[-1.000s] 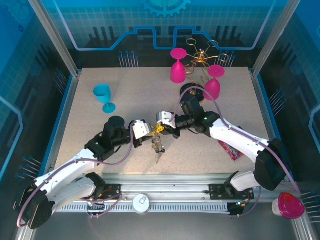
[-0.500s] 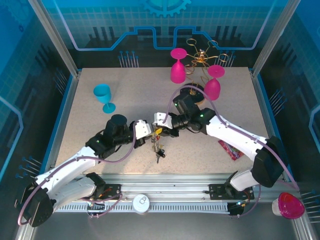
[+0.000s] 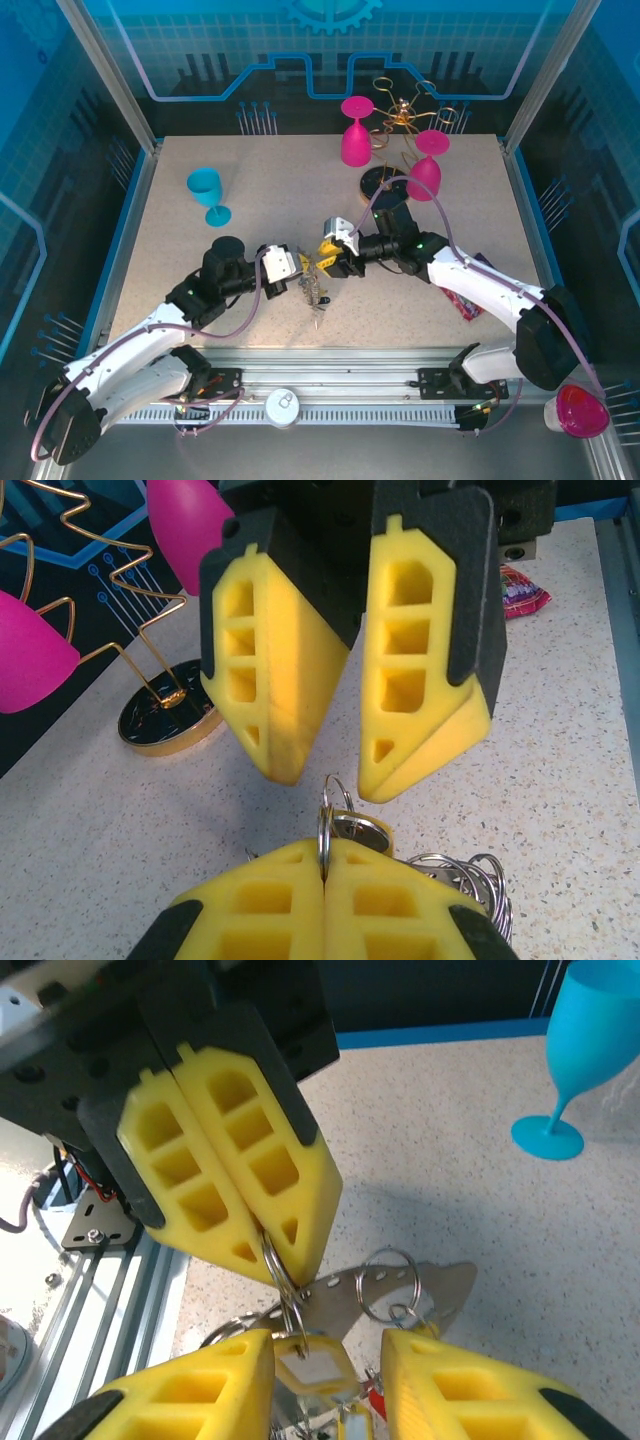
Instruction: Put the keys on the keyring
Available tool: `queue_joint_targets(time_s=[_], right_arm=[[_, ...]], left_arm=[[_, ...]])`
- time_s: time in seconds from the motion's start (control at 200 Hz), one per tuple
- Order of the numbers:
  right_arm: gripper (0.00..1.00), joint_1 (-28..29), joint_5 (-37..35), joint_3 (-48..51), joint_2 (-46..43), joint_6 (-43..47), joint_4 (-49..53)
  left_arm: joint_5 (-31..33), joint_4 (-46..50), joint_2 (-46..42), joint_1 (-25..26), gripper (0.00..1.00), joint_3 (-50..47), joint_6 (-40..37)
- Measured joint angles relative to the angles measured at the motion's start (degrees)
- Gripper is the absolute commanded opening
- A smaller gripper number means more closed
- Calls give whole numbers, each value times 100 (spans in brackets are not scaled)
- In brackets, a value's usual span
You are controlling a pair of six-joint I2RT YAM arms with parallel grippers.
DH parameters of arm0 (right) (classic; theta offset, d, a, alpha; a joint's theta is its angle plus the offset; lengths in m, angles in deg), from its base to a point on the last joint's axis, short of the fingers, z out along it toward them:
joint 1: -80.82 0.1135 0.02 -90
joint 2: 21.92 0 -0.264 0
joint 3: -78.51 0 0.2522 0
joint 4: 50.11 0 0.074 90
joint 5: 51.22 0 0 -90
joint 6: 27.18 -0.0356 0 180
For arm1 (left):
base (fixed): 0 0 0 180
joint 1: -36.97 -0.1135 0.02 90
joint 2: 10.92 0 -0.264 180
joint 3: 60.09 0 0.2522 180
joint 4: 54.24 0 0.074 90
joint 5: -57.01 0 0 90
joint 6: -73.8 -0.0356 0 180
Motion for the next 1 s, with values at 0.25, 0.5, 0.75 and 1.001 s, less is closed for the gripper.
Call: queue_joint_targets(time_s=[0.25,0.5,0.75,1.001], right_arm=[[2,0,181,0,11,-61,-127],[0,-9,173,-2,11,-31,-61],[0,-13,-138,-120,192,74,306],[20,-79,48,70,44,-28,-24]], left_arm=[[-4,-57,-9,0,0,0,0],[-7,-83,-22,0,0,-24,2],[-184,-382,-33,0,0,-85,186],[-291,-579,-31,0,0,-107,350]])
